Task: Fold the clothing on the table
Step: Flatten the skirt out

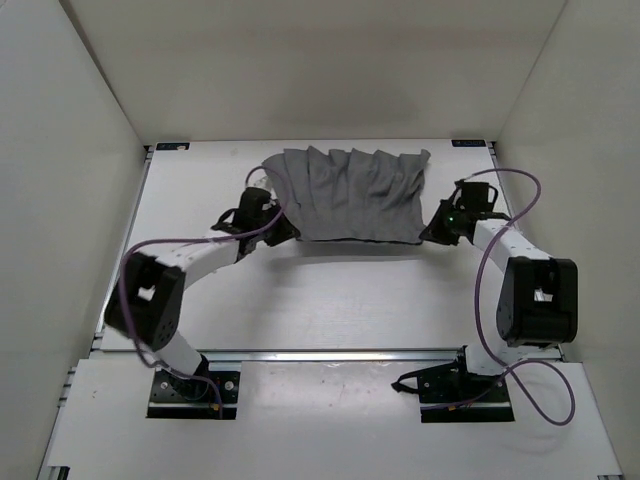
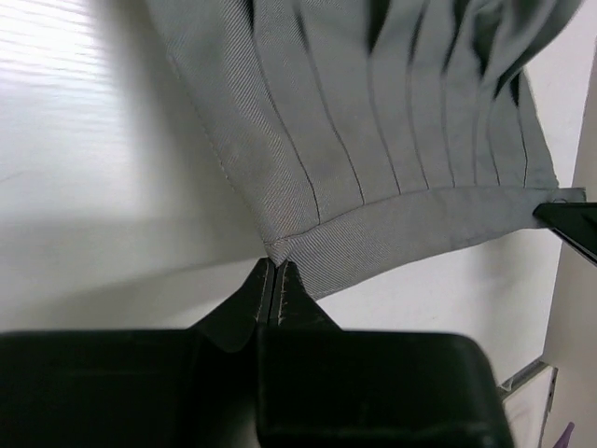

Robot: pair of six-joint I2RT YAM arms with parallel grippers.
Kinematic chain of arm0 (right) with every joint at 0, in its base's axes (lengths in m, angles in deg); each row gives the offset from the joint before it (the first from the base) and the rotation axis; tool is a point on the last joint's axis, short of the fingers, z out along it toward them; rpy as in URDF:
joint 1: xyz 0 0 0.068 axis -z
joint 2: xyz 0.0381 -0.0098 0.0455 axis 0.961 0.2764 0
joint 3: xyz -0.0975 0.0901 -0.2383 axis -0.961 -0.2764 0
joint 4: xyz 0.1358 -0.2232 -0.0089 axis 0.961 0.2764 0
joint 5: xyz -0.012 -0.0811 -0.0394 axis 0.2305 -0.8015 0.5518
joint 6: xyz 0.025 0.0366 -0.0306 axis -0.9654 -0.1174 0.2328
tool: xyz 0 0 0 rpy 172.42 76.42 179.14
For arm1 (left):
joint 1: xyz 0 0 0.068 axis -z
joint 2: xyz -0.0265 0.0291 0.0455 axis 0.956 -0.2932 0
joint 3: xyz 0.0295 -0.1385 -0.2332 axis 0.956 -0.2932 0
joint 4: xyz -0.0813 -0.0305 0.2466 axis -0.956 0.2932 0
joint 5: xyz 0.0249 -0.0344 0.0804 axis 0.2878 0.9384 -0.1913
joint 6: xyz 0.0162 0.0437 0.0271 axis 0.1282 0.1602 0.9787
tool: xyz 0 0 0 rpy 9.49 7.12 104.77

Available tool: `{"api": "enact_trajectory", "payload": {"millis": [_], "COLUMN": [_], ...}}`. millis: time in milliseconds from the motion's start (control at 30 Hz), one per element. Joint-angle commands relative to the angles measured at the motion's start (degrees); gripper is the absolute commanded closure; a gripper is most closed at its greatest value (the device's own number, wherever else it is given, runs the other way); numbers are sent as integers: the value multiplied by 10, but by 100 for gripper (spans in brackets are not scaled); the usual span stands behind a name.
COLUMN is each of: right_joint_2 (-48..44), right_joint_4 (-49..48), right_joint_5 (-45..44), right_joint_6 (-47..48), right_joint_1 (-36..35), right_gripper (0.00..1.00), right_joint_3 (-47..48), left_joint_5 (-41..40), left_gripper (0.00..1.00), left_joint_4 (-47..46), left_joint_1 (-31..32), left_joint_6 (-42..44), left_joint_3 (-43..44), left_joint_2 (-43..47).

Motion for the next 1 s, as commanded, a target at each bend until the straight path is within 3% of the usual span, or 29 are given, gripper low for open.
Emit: {"api": "enact_trajectory", "payload": {"millis": [0, 167, 300, 500, 633, 733, 800, 900, 967], "right_joint_2": [-48, -61, -75, -68, -29, 14, 51, 74, 46], "right_joint_4": [-31, -40, -63, -37, -14, 14, 46, 94, 92], "right_joint_5": [22, 37, 69, 67, 61, 43, 28, -5, -36], "right_joint_6": [-33, -56, -64, -31, -3, 28, 50, 100, 124], "right_joint_1": [-54, -124, -153, -188, -160, -138, -120, -124, -134], "right_gripper": [99, 100, 100, 100, 100, 100, 100, 100, 100], "right_joint_3": [5, -18, -59, -33, 116, 287, 445, 596, 607], "left_joint_5": [-40, -40, -26, 8, 27, 40, 47, 62, 70], "left_gripper": [100, 100, 100, 100, 100, 100, 100, 100, 100], "left_joint_4": [75, 183, 213, 186, 178, 248, 306, 393, 368], "left_joint_1": [-40, -67, -68, -109, -136, -142, -143, -158, -177], "left_joint_6": [41, 53, 38, 73, 135, 207, 236, 258, 256], "left_joint_3": [-72, -134, -183, -190, -31, 199, 425, 675, 696], "left_joint_2": [113, 231, 292, 275, 150, 22, -50, -132, -108]}}
